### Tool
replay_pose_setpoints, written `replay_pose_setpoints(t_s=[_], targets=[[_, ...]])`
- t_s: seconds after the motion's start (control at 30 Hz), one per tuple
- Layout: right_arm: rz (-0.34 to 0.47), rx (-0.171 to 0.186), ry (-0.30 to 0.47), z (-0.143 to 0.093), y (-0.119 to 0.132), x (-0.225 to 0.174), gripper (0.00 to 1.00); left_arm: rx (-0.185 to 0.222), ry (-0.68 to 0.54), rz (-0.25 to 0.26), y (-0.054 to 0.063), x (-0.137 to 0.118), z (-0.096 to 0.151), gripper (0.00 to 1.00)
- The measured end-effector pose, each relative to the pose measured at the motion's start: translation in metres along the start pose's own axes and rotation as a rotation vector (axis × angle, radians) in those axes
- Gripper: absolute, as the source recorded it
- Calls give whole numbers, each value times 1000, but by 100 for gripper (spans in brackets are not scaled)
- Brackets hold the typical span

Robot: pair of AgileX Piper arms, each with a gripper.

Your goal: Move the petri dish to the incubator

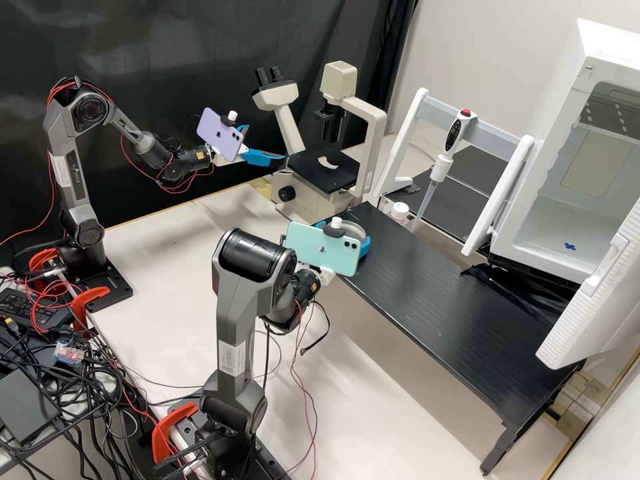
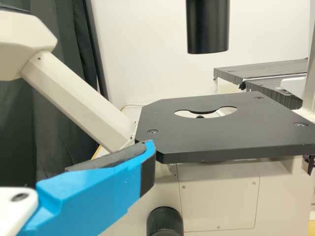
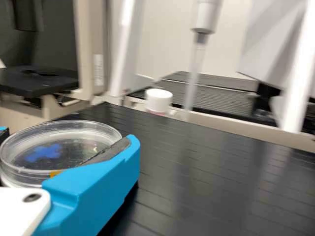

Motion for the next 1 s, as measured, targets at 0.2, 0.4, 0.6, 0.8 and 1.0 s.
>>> replay_pose_setpoints(t_s=[0.2, 0.4, 0.6, 0.8, 1.0], targets=[[147, 52, -99, 36, 49, -13, 0, 0, 0, 0, 0, 0, 0, 100], [297, 80, -157, 68, 99, -20, 0, 0, 0, 0, 0, 0, 0, 100], [440, 73, -190, 89, 149, -7, 0, 0, 0, 0, 0, 0, 0, 100], [470, 74, -241, 105, 176, 14, 0, 0, 0, 0, 0, 0, 0, 100], [478, 89, -295, 117, 207, 46, 0, 0, 0, 0, 0, 0, 0, 100]])
